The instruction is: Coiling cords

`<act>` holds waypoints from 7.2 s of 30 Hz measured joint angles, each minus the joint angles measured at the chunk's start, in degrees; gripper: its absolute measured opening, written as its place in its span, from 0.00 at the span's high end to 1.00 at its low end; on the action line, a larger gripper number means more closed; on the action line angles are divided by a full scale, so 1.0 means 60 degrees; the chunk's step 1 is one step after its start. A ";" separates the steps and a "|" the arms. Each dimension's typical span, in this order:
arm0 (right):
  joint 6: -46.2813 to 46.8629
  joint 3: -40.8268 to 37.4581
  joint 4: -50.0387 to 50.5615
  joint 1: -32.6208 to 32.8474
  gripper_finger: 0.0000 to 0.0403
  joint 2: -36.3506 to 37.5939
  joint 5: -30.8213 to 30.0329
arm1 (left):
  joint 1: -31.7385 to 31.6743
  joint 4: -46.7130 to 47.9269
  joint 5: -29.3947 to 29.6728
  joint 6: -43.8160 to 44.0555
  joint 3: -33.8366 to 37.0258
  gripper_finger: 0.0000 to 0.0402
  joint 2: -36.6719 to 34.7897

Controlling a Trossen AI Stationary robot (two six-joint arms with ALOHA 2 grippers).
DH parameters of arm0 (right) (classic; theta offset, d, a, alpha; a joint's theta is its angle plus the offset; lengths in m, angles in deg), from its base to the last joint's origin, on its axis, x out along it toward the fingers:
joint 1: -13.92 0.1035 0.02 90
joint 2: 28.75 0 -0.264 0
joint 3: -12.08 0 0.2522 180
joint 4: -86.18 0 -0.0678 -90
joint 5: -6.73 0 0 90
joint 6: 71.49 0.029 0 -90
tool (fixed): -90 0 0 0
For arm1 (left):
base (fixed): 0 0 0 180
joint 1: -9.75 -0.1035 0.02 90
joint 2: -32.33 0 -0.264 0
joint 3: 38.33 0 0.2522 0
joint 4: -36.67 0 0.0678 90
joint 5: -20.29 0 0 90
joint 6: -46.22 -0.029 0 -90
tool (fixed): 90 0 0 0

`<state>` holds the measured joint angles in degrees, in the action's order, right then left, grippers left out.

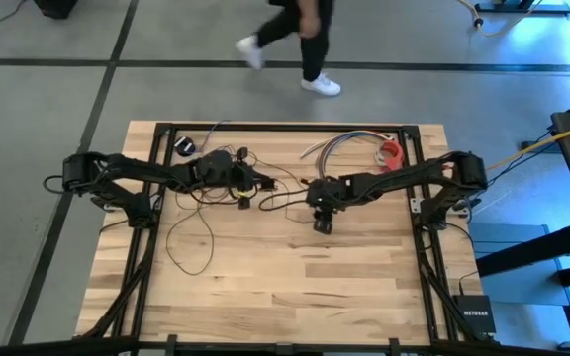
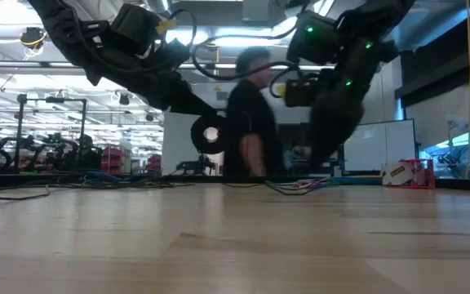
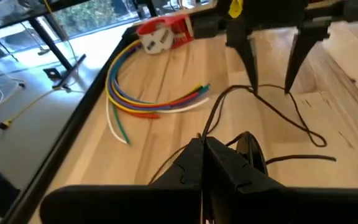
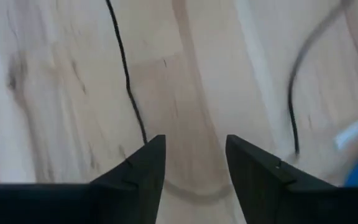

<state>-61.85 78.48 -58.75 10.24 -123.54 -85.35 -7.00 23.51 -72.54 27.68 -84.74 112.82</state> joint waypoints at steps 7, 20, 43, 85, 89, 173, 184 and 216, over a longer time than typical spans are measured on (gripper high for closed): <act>0.0105 0.0000 -0.0648 -0.0015 0.57 0.0228 -0.0390 | 0.0041 -0.0351 0.0000 -0.0002 0.0000 1.00 -0.0004; -0.3026 0.0995 -0.2005 -0.0171 0.57 0.0289 -0.2023 | 0.0091 -0.0356 0.0003 -0.0064 0.0004 1.00 -0.0107; -0.5422 0.0984 -0.5658 -0.1084 0.57 0.1881 -0.0002 | 0.0415 -0.2523 -0.1287 -0.0527 -0.0004 1.00 -0.1274; -0.4646 0.1119 -0.5134 -0.1069 0.61 0.1336 0.1368 | 0.0678 -0.2728 -0.0913 -0.0565 -0.0002 1.00 -0.1290; -0.4653 0.1206 -0.5044 -0.1071 0.74 0.1334 0.1654 | 0.0674 -0.2732 -0.0911 -0.0563 -0.0004 1.00 -0.1290; -0.4388 0.1224 -0.6373 -0.1067 1.00 0.1334 -0.3122 | 0.0139 -0.2389 0.2444 -0.1022 -0.0149 0.62 0.0658; -0.4398 0.1220 -0.6298 -0.1067 1.00 0.1334 -0.2974 | 0.0158 -0.2282 0.2447 -0.1727 -0.0168 0.95 0.0739; -0.4951 0.1213 -0.5345 -0.1078 1.00 0.1342 -0.2013 | -0.1387 0.0417 0.2892 -0.1325 -0.0164 0.99 -0.0944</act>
<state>-91.56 85.76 -90.81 3.77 -115.49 -97.43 -15.32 26.01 -55.19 19.73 -85.72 107.16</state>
